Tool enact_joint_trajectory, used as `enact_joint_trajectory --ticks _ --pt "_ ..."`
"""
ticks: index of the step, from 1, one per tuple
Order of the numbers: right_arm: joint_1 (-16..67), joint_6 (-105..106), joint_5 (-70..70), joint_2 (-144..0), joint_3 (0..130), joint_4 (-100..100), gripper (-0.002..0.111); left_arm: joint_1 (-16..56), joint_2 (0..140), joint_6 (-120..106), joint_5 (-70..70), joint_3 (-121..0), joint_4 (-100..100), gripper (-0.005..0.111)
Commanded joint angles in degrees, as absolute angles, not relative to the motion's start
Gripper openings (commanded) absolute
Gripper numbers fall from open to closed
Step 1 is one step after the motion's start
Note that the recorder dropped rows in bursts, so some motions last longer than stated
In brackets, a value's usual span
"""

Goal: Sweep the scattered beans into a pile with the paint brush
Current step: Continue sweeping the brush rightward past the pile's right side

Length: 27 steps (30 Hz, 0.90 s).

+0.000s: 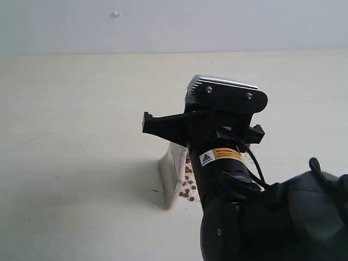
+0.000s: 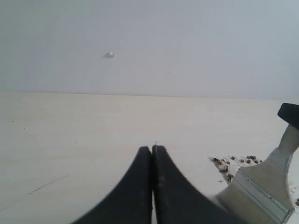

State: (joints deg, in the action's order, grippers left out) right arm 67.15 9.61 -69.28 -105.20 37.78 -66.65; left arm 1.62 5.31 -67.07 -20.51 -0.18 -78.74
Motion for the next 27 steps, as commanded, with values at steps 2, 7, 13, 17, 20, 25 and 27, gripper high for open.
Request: enact_joint_trajectory --ticks 2,7,13,17,20,25,27 --pt "67.3 17.07 -69.96 -104.79 37.48 -67.92 0.0 1.96 5.37 -67.33 -20.68 0.0 -78.73 0.0" --pt "67.3 22.82 -69.96 -104.79 37.48 -69.75 0.0 1.96 5.37 -67.33 -20.68 0.0 -78.73 0.0" --pt "67.16 25.73 -69.96 -104.79 37.59 -68.86 0.0 1.96 5.37 -67.33 -20.68 0.0 -78.73 0.0" --pt "67.16 25.73 -69.96 -104.79 37.59 -68.86 0.0 1.96 5.37 -67.33 -20.68 0.0 -78.73 0.0" --pt "67.16 24.08 -69.96 -104.56 37.59 -66.77 0.0 1.96 5.37 -67.33 -20.68 0.0 -78.73 0.0" --pt "67.16 24.02 -69.96 -101.27 37.59 -64.77 0.0 1.96 5.37 -67.33 -20.68 0.0 -78.73 0.0" --pt "67.16 26.5 -69.96 -99.93 37.59 -65.05 0.0 1.96 5.37 -67.33 -20.68 0.0 -78.73 0.0"
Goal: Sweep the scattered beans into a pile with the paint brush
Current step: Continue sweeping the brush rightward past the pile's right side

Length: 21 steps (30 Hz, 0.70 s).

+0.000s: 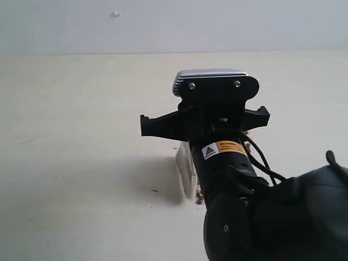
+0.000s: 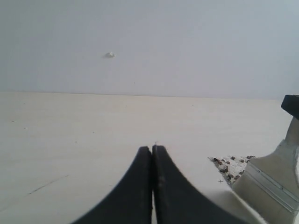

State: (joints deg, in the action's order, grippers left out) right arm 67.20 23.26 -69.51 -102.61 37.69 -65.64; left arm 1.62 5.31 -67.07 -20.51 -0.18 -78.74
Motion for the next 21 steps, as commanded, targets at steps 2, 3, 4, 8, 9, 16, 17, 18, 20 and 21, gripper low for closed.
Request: enact_joint_trajectory --ticks 2,3,4,8,9,16,17,18,20,21 --pt "67.16 28.79 -69.96 -98.19 37.59 -65.76 0.0 1.96 5.37 -67.33 -20.68 0.0 -78.73 0.0" --pt "67.16 29.39 -69.96 -97.2 37.46 -65.9 0.0 1.96 5.37 -67.33 -20.68 0.0 -78.73 0.0" --pt "67.16 29.37 -69.96 -96.15 36.91 -65.63 0.0 1.96 5.37 -67.33 -20.68 0.0 -78.73 0.0" --pt "65.65 29.78 -69.96 -91.06 32.68 -61.15 0.0 1.96 5.37 -67.33 -20.68 0.0 -78.73 0.0" --pt "64.67 29.78 -69.96 -89.63 31.42 -61.16 0.0 1.96 5.37 -67.33 -20.68 0.0 -78.73 0.0" --pt "55.55 29.92 -69.96 -83.13 25.03 -60.05 0.0 1.96 5.37 -67.33 -20.68 0.0 -78.73 0.0" --pt "54.25 29.92 -69.96 -82.85 24.92 -59.79 0.0 1.96 5.37 -67.33 -20.68 0.0 -78.73 0.0" --pt "53.01 29.92 -69.96 -82.73 24.92 -59.35 0.0 1.96 5.37 -67.33 -20.68 0.0 -78.73 0.0" --pt "50.21 30.37 -69.96 -82.85 24.92 -56.66 0.0 1.96 5.37 -67.33 -20.68 0.0 -78.73 0.0" --pt "48.92 30.36 -69.96 -83.11 24.92 -55.29 0.0 1.96 5.37 -67.33 -20.68 0.0 -78.73 0.0"
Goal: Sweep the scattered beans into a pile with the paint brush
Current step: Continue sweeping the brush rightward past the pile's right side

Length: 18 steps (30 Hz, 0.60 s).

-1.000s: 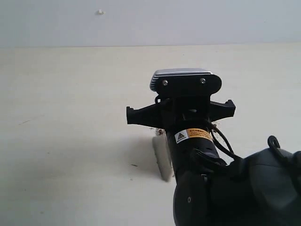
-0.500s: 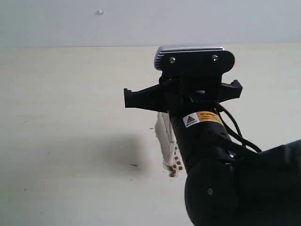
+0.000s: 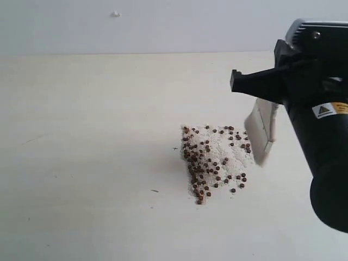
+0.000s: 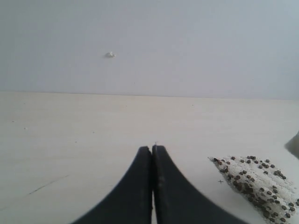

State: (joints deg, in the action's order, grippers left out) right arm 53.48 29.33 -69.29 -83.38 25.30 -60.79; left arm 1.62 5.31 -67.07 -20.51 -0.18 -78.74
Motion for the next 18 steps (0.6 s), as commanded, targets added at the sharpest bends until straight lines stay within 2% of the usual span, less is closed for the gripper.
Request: enact_joint_trajectory --ticks 1,10,18 --pt "47.57 30.36 -69.96 -83.43 24.92 -53.72 0.0 1.96 5.37 -67.33 -20.68 0.0 -78.73 0.0" --pt "36.06 24.66 -69.96 -92.29 24.92 -41.75 0.0 1.96 5.37 -67.33 -20.68 0.0 -78.73 0.0" --pt "35.66 21.78 -69.96 -102.15 25.75 -38.79 0.0 1.96 5.37 -67.33 -20.68 0.0 -78.73 0.0"
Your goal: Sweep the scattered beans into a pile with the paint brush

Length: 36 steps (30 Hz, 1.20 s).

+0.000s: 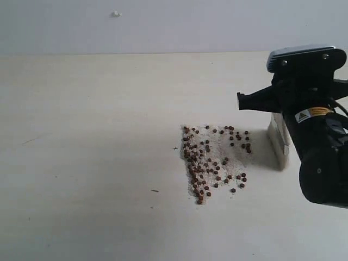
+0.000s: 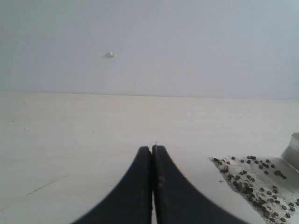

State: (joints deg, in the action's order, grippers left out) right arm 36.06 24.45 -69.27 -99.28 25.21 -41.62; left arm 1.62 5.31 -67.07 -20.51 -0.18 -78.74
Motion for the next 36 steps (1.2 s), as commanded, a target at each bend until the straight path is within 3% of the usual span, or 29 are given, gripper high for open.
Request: enact_joint_trajectory --ticks 1,36 --pt "35.66 19.63 -69.96 -103.08 25.75 -38.46 0.0 1.96 5.37 -67.33 -20.68 0.0 -78.73 0.0" --pt "35.66 -8.52 -69.9 -104.91 26.28 -24.88 0.0 1.96 5.37 -67.33 -20.68 0.0 -78.73 0.0"
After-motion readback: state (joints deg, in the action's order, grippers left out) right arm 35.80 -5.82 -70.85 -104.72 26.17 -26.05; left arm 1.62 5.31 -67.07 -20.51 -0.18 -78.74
